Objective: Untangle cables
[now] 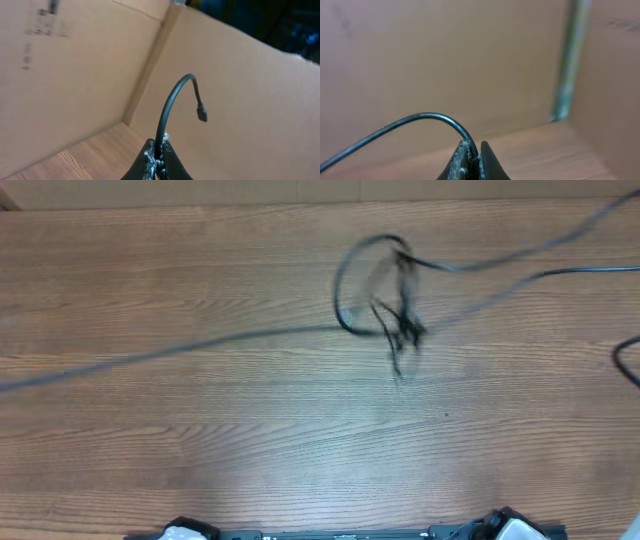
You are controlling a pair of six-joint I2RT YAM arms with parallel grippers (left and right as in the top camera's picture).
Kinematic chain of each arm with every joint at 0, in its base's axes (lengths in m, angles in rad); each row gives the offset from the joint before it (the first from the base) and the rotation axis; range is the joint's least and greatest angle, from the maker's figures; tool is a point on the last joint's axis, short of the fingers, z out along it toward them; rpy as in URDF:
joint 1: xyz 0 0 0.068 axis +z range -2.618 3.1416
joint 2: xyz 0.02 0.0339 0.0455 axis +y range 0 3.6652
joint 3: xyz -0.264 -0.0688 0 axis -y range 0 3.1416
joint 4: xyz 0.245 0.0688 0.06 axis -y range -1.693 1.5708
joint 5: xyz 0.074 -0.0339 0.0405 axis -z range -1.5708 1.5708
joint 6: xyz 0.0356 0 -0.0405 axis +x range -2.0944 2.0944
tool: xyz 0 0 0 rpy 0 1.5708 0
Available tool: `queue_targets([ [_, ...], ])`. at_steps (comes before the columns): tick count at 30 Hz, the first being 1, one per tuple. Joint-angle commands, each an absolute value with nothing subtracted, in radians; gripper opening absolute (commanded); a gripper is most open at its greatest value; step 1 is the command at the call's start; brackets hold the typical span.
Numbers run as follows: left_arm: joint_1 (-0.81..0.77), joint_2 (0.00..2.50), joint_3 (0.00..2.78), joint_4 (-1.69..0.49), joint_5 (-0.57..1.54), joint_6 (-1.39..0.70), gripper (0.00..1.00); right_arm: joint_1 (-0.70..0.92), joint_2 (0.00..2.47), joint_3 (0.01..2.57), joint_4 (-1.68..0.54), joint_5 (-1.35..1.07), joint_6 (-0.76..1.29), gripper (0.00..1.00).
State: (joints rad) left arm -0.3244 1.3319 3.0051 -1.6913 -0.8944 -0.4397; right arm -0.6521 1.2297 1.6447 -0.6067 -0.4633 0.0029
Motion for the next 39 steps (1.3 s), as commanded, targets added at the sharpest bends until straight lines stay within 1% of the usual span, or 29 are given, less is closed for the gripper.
queue_targets([
  [1, -0.315, 1.298, 3.004, -1.689, -0.986, -0.453, 0.04, -0.701, 1.236, 1.673, -0.590, -0.446, 0.043, 0.04],
  [12, -0.331, 1.189, 2.944, -1.689, -1.050, -0.473, 0.04, -0.720, 1.394, 1.673, -0.585, -0.447, 0.109, 0.04],
  [16, -0.392, 1.189, 2.895, -1.689, -1.067, -0.473, 0.04, -0.729, 1.468, 1.673, -0.606, -0.446, 0.109, 0.04],
  [19, -0.446, 1.189, 2.836, -1.689, -1.148, -0.499, 0.04, -0.747, 1.505, 1.673, -0.598, -0.446, 0.107, 0.04],
  [25, -0.500, 1.190, 2.764, -1.679, -1.190, -0.525, 0.04, -0.767, 1.520, 1.678, -0.576, -0.452, 0.105, 0.04],
  [30, -0.500, 1.200, 2.730, -1.650, -1.167, -0.524, 0.04, -0.717, 1.515, 1.747, -0.609, -0.542, 0.136, 0.04],
  [35, -0.500, 1.235, 2.693, -1.640, -1.151, -0.524, 0.04, -0.576, 1.514, 1.815, -0.738, -0.560, 0.118, 0.04],
  [36, -0.500, 1.248, 2.688, -1.636, -1.150, -0.524, 0.04, -0.529, 1.513, 1.814, -0.764, -0.561, 0.111, 0.06],
  [37, -0.500, 1.258, 2.685, -1.635, -1.147, -0.524, 0.04, -0.496, 1.513, 1.814, -0.783, -0.561, 0.112, 0.34],
  [38, -0.500, 1.273, 2.683, -1.634, -1.146, -0.524, 0.04, -0.454, 1.514, 1.814, -0.807, -0.560, 0.112, 0.59],
  [39, -0.500, 1.287, 2.683, -1.633, -1.143, -0.524, 0.04, -0.403, 1.515, 1.813, -0.837, -0.559, 0.111, 0.88],
])
